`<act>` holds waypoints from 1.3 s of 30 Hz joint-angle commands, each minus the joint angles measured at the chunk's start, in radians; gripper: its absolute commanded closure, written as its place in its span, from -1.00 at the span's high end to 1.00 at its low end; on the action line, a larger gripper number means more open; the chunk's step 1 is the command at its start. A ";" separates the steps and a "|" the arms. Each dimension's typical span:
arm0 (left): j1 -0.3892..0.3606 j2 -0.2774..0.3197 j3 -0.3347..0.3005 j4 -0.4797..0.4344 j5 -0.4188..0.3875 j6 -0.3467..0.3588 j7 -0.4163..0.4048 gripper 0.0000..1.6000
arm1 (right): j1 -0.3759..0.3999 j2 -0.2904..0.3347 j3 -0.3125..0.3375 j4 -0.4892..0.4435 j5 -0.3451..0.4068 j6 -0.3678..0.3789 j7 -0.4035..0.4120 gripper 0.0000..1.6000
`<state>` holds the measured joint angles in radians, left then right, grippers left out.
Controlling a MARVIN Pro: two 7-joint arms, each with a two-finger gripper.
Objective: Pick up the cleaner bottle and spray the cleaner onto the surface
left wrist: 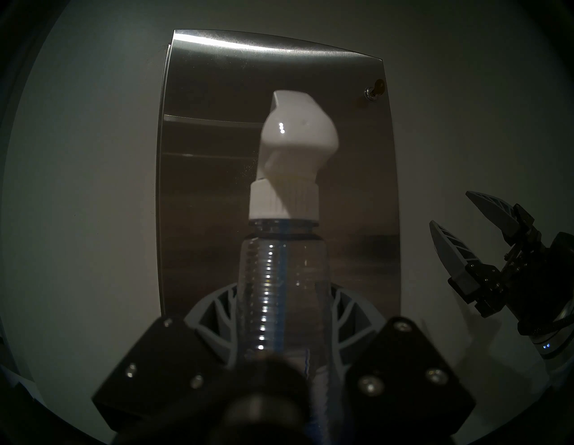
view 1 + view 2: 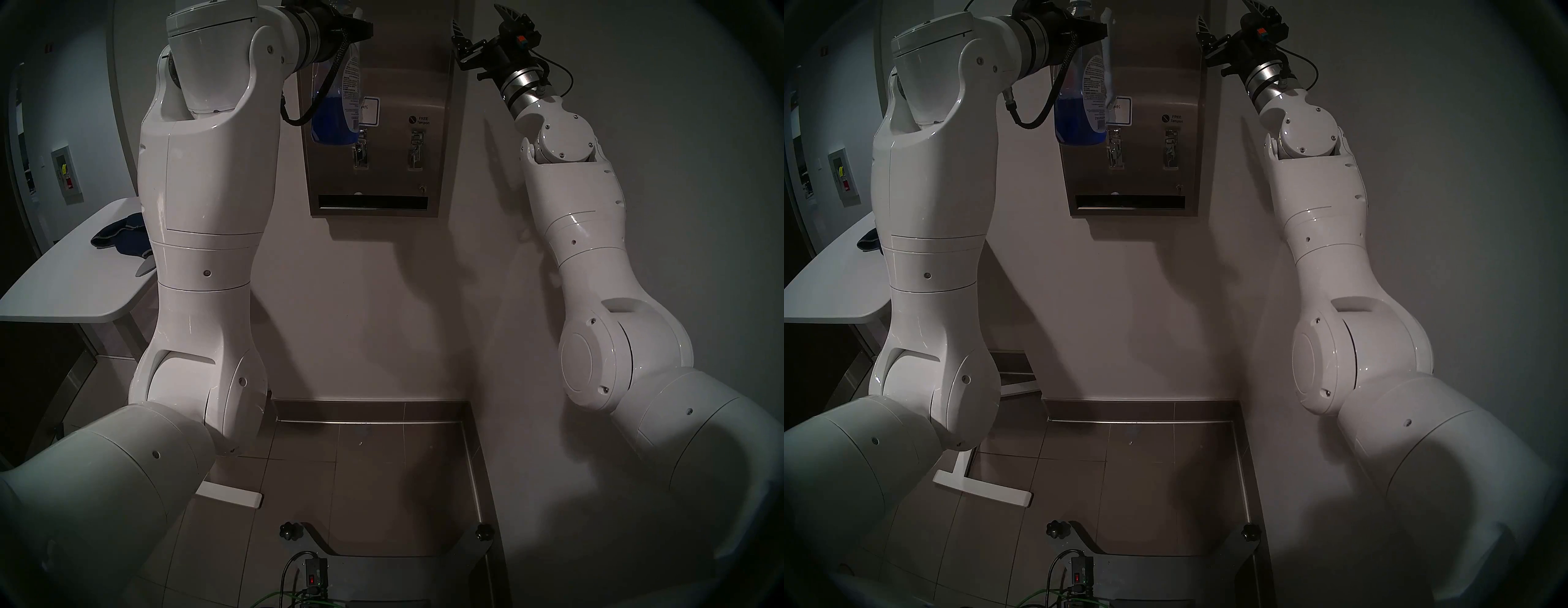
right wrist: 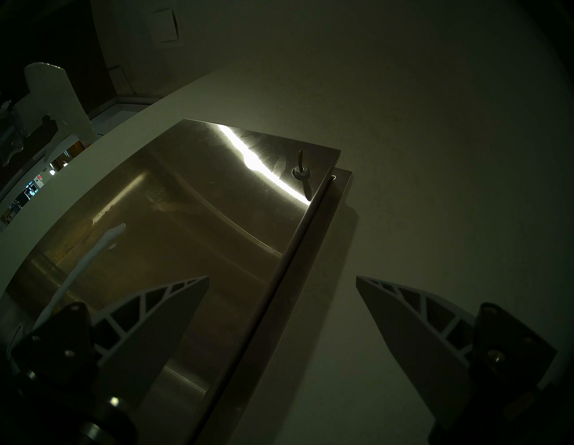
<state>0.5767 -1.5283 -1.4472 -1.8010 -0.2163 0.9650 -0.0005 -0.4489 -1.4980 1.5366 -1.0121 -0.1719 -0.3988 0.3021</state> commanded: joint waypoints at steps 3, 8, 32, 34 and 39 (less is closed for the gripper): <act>-0.063 -0.002 -0.003 -0.037 0.001 -0.005 0.000 -1.00 | -0.047 -0.021 -0.001 -0.153 -0.009 0.013 -0.025 1.00; -0.064 -0.002 -0.003 -0.037 0.001 -0.005 0.000 -1.00 | -0.074 -0.033 0.000 -0.184 -0.017 0.016 -0.037 1.00; -0.139 0.099 -0.027 -0.035 0.070 -0.005 0.032 -1.00 | -0.254 -0.079 0.015 -0.467 -0.079 0.164 -0.105 1.00; -0.143 0.123 -0.032 -0.032 0.092 -0.005 0.048 -1.00 | -0.267 -0.083 0.016 -0.491 -0.086 0.183 -0.110 1.00; -0.152 0.180 -0.055 -0.016 0.143 -0.005 0.085 -1.00 | -0.297 -0.092 0.017 -0.544 -0.104 0.229 -0.121 1.00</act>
<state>0.5140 -1.4304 -1.4699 -1.8030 -0.1343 0.9650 0.0430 -0.7342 -1.5745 1.5553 -1.4598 -0.2570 -0.2133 0.2038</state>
